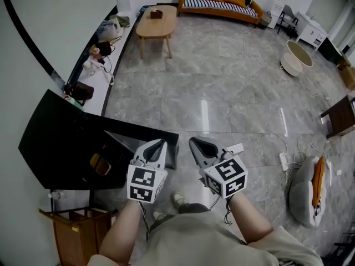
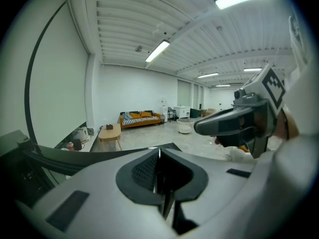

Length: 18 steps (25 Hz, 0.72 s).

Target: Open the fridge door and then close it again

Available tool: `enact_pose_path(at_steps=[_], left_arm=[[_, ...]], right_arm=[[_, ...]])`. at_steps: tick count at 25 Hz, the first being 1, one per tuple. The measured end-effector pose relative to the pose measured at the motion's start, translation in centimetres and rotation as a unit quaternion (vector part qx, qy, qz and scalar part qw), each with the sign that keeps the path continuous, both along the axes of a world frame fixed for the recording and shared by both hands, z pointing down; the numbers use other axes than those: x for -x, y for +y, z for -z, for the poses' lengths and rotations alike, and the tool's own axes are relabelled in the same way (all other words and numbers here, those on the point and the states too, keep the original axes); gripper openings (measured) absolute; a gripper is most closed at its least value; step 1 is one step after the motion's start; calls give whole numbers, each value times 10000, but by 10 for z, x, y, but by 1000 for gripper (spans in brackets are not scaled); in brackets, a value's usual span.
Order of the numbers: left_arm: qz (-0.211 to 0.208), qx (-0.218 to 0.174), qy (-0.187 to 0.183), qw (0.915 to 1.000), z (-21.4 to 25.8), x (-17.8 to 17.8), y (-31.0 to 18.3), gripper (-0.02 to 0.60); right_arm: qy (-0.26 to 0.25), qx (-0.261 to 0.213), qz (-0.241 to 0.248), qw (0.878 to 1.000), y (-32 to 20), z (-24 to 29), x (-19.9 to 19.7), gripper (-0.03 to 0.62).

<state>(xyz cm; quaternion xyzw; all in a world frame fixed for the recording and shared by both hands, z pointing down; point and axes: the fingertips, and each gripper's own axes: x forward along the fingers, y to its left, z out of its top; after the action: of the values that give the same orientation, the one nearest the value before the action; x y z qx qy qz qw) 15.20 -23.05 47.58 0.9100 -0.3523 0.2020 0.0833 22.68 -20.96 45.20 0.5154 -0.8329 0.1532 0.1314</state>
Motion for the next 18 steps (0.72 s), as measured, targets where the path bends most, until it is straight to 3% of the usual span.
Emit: enact_pose_path(at_steps=[18], left_arm=[[-43,72,-120,9999,0,-37,-65,9]], right_arm=[[62,-103,-157,9998,-34,-3,-33,-3]])
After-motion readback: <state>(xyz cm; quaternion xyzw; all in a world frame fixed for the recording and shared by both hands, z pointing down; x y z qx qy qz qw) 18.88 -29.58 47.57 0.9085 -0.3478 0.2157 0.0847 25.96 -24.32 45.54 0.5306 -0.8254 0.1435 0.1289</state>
